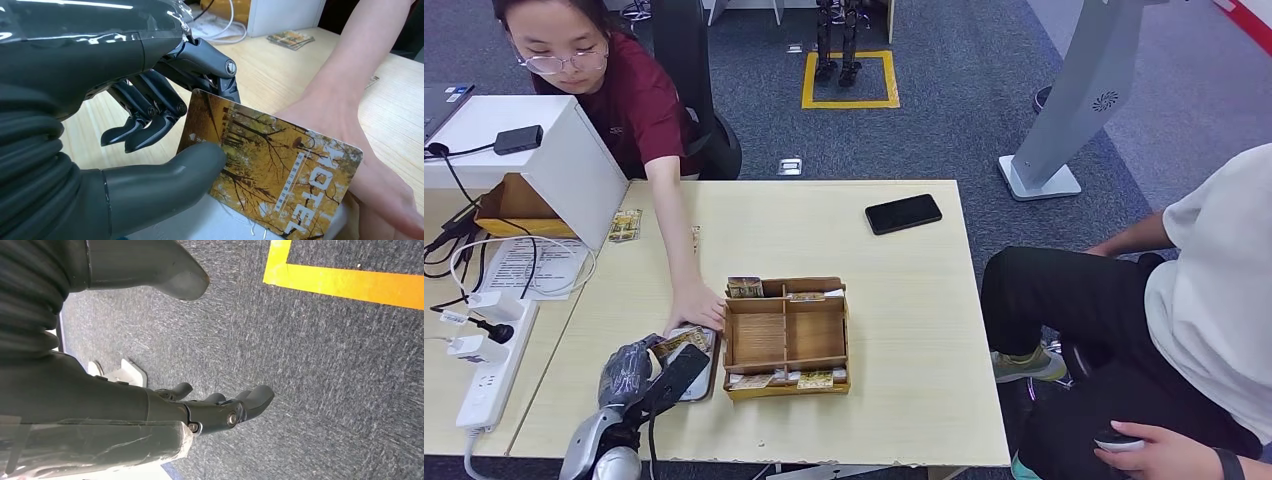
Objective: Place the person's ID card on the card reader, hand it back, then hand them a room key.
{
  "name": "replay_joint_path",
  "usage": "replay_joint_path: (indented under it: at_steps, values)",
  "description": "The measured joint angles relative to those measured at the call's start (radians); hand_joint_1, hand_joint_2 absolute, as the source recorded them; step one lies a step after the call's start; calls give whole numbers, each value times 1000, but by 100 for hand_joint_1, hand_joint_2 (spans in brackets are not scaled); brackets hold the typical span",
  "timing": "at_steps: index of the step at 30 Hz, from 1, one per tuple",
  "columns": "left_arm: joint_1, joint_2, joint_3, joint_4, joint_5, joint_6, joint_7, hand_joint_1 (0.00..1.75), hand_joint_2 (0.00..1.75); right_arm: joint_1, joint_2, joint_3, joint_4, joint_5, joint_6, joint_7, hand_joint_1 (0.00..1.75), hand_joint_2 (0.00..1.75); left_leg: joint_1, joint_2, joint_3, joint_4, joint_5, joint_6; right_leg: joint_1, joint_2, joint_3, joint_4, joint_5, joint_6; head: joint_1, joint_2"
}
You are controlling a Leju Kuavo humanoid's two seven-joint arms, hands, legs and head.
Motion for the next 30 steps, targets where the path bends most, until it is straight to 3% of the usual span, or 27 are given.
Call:
replay_joint_path:
  at_steps: [21,30]
  values:
    - [-29,-15,-11,54,-82,15,12,175,175,-1,3,-16,0,22,0,-3,0,175,-1,-5,5,-1,1,0,0,-6,7,0,0,0,0,0]
    - [-33,-25,1,73,-21,0,-41,175,175,-2,3,-22,0,37,-2,-10,0,175,-1,-7,7,-1,1,0,-1,-8,10,0,-1,1,0,0]
